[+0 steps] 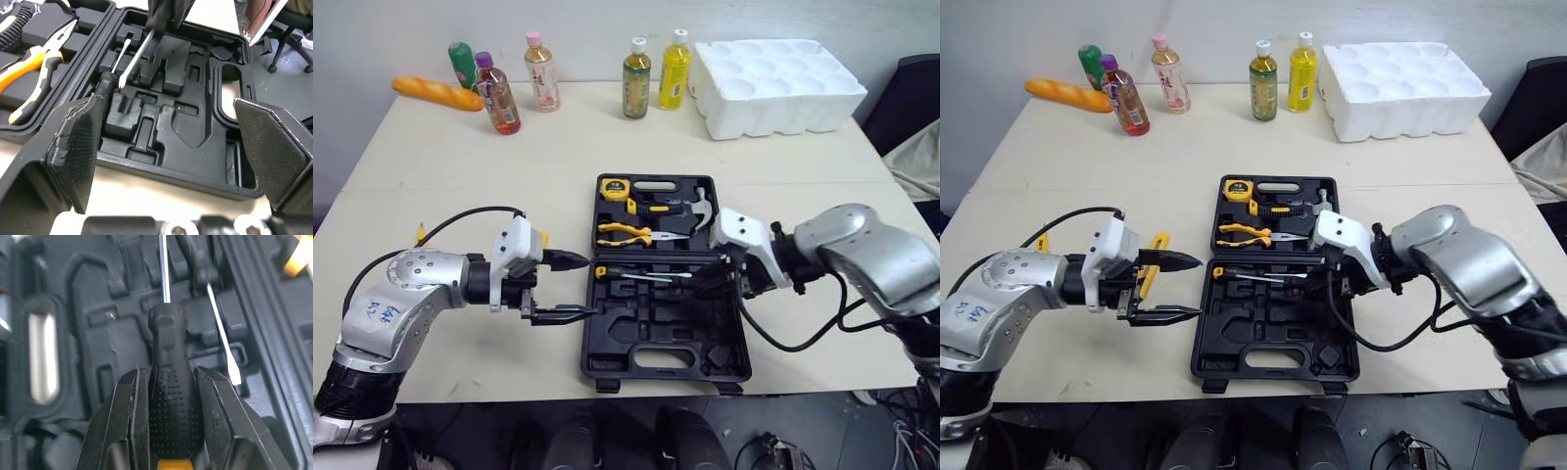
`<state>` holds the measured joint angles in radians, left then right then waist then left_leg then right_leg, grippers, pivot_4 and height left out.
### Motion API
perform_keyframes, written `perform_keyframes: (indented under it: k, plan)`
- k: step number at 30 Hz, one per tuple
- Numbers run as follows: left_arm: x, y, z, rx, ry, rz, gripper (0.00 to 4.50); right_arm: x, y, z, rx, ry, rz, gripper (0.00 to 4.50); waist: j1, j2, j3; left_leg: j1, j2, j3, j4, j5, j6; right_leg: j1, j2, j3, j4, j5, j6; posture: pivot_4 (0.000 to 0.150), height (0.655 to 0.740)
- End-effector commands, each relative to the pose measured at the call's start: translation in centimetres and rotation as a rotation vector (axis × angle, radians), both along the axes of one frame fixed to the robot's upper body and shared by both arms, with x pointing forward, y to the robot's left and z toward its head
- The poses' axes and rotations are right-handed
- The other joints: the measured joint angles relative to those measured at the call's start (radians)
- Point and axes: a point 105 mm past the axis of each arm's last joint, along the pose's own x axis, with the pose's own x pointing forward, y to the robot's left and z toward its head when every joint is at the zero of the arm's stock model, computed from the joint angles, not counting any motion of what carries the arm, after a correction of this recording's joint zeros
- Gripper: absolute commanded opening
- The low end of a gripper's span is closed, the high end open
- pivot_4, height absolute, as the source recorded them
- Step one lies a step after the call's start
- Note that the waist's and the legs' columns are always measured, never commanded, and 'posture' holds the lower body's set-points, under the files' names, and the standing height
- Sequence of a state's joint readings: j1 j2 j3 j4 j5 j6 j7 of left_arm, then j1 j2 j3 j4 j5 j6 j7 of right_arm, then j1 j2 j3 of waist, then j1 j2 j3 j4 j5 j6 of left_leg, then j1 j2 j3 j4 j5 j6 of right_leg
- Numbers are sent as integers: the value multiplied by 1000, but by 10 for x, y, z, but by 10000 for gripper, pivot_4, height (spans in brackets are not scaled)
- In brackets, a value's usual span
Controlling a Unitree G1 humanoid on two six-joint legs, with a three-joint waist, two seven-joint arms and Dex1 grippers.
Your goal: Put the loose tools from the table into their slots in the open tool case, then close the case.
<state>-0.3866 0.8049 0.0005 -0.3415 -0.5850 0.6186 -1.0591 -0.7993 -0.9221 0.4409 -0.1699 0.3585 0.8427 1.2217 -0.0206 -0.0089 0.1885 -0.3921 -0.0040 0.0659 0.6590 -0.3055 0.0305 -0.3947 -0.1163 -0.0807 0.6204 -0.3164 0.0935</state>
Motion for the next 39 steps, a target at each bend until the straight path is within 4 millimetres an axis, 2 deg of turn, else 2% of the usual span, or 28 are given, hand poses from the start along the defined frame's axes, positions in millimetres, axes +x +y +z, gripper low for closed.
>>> perform_keyframes:
  k: [1,8,11,21,29,31,33,36,39]
  plan:
    - [-1,-6,4,21,-48,-26,45000,6,1,9,-23,-74,39,9889,-1,0,0,0,0,0,1,0,0,0,0,0,0,0,0,1500,7384]
    - [0,-7,4,32,-46,-33,45000,-1,-2,-5,-67,-36,101,9889,0,0,0,0,1,0,3,0,0,0,0,0,2,0,1,1500,7384]
    - [-1,-9,3,38,-46,-42,45000,2,-5,-13,-91,-29,81,9889,0,0,0,0,1,0,3,-1,-1,0,0,0,2,0,1,1500,7384]
    - [0,-12,3,22,-47,-48,45000,12,-4,-11,-75,-36,32,9889,1,0,0,1,1,0,4,-1,-1,1,0,0,3,0,0,1500,7384]
    - [1,-15,3,14,-49,-53,45000,12,-1,-10,-83,-57,61,9889,12,0,0,1,1,0,5,-1,-1,1,1,0,4,0,0,1500,7384]
    - [0,-15,4,8,-51,-55,45000,11,-1,-4,-81,-78,72,20112,15,0,0,1,1,0,5,-1,-1,1,1,0,4,0,0,1500,7384]
    - [0,-15,5,-1,-51,-55,45000,9,-1,5,-72,-99,75,28193,16,0,0,1,1,0,5,-1,-1,1,1,0,4,0,1,1500,7384]
    - [1,-15,5,-7,-55,-49,45000,3,5,18,7,-124,109,42056,18,0,0,1,1,0,6,-1,-1,1,1,0,5,0,0,1500,7384]
    - [2,-15,4,-16,-58,-41,45000,3,14,27,164,-156,92,42056,19,0,0,1,1,0,6,-1,-1,1,1,0,5,0,0,1500,7384]
